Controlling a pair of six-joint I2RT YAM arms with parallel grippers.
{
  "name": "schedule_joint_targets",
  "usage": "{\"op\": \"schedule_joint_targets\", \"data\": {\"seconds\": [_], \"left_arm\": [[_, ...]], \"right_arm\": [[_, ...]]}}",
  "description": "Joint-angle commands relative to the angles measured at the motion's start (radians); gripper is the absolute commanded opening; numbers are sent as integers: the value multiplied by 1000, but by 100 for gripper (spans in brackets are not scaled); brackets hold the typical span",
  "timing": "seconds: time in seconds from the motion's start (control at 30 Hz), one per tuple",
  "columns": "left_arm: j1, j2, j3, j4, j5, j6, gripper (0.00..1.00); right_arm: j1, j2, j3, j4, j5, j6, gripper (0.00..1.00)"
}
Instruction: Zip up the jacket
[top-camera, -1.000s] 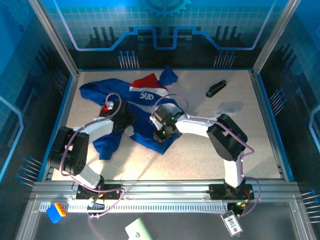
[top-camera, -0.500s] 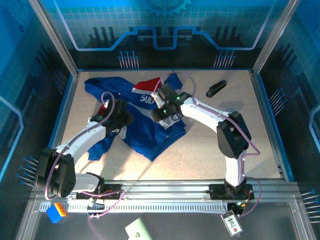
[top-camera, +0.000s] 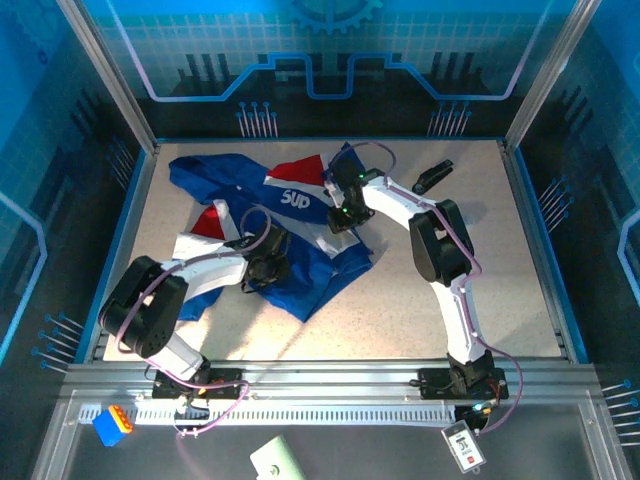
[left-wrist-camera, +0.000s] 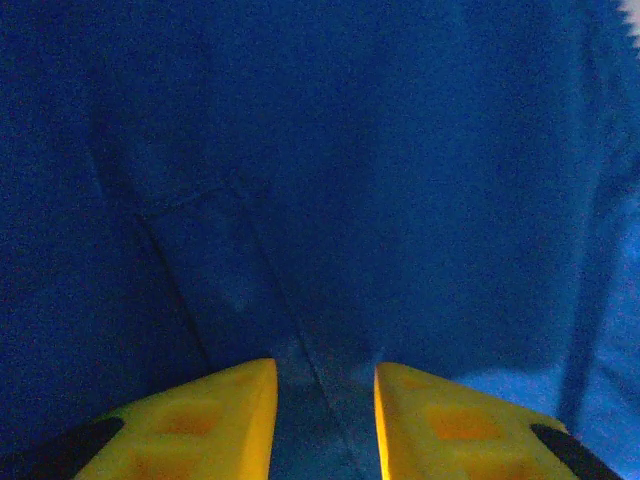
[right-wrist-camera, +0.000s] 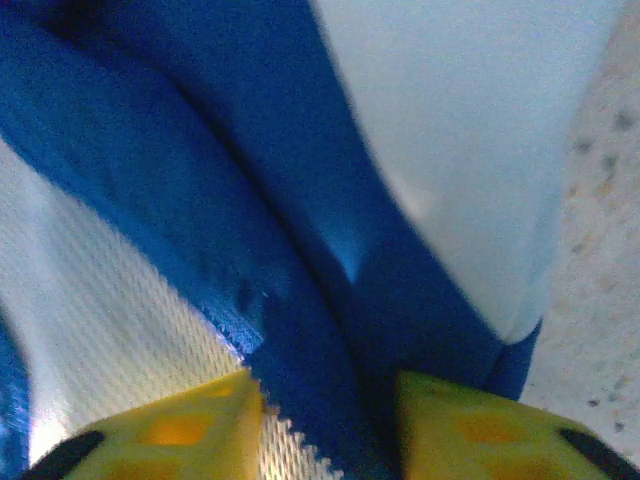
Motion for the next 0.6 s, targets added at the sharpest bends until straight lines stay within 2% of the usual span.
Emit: {"op": "schedule_joint_targets", "data": {"seconds": [0.0, 0.2, 0.4, 0.57], "left_arm": [[8, 22, -14, 15, -35, -50, 32], [106, 58, -11, 45, 44, -28, 32], [184, 135, 101, 19, 100, 57, 32], [189, 230, 226, -8, 148, 117, 32]], "right_arm": [[-19, -13, -46, -61, -10, 12, 27], [-14, -126, -246, -10, -17, 55, 18], [37, -273, -523, 91, -43, 136, 17], [112, -381, -665, 170, -70, 223, 18]]}}
